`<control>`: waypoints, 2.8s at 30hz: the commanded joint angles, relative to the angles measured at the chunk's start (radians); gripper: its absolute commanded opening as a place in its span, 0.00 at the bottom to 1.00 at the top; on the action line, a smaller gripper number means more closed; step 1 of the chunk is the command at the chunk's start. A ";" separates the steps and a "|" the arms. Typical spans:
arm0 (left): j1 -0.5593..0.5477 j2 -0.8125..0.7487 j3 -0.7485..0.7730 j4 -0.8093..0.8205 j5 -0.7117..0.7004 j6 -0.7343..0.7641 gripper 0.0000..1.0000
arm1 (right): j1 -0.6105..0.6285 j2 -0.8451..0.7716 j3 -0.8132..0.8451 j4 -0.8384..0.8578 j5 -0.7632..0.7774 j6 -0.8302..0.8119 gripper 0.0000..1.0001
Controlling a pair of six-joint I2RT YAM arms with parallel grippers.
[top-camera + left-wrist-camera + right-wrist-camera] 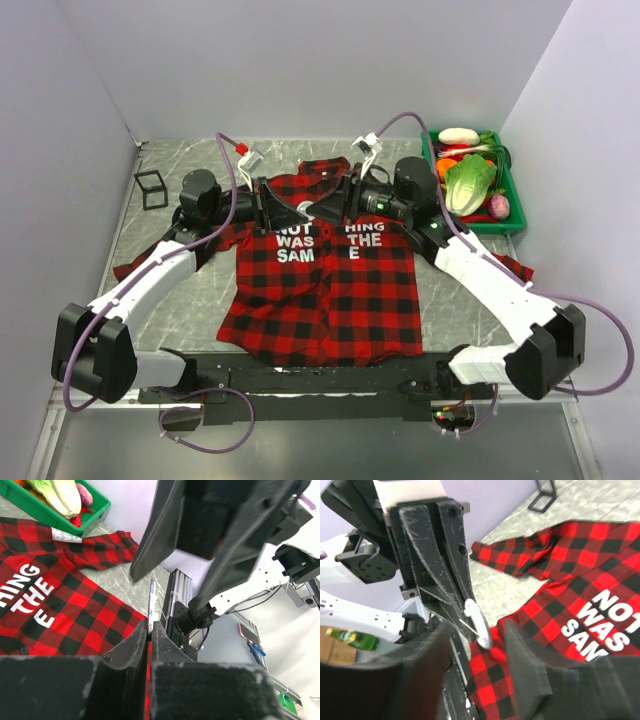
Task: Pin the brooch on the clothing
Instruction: Open the brooch, then adjust the brooch.
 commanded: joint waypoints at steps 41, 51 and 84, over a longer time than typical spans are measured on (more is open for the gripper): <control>-0.009 0.578 0.678 -1.124 -1.242 0.468 0.01 | 0.051 0.284 0.076 -0.127 0.410 -0.085 0.63; -0.011 0.795 0.865 -1.266 -1.226 0.453 0.01 | 0.052 0.488 0.166 -0.025 0.373 -0.015 0.61; -0.066 0.942 0.919 -1.338 -1.267 0.425 0.10 | 0.058 0.784 0.224 0.108 0.359 0.125 0.55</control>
